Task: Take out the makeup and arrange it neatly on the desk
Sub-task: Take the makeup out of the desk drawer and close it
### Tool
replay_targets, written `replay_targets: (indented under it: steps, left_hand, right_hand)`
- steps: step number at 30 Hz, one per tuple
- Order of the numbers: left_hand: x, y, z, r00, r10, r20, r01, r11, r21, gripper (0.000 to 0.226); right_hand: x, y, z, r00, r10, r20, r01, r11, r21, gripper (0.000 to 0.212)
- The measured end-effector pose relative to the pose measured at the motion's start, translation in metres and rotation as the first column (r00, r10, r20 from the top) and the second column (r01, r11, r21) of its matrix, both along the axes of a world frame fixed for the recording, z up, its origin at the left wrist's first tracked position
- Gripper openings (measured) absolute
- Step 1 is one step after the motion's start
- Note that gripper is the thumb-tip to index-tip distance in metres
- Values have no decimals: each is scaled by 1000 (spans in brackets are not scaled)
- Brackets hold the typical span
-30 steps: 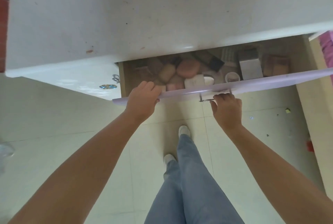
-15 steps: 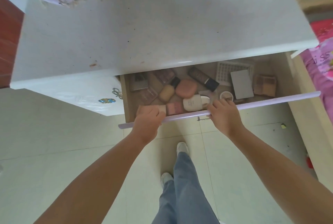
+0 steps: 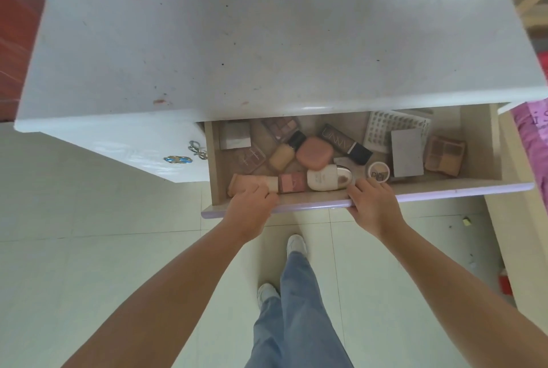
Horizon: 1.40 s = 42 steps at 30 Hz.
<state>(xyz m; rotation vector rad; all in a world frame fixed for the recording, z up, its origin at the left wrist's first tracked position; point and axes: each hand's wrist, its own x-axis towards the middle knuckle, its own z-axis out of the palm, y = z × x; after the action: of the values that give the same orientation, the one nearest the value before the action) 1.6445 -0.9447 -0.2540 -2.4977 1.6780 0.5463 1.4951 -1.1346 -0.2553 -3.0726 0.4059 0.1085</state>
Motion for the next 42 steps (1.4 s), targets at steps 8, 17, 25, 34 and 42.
replay_targets:
  steps: [8, 17, 25, 34, 42]
  left_hand:
    - [36, -18, 8, 943, 316, -104, -300, 943, 140, 36]
    - [72, -36, -10, 836, 548, -11, -545, 834, 88, 54]
    - [109, -64, -34, 853, 521, 34, -516, 830, 211, 78]
    - [74, -45, -51, 903, 420, 92, -430, 879, 208, 76]
    - [60, -15, -7, 974, 225, 31, -222, 971, -88, 83]
  right_hand:
    - [42, -9, 11, 842, 74, -534, 143, 924, 354, 52]
    - [85, -1, -6, 971, -4, -237, 54, 978, 203, 42]
    - [117, 15, -37, 922, -231, -310, 252, 967, 28, 59]
    - [111, 20, -49, 914, -334, -229, 363, 927, 96, 40]
    - [103, 23, 0, 866, -362, -345, 495, 715, 493, 66]
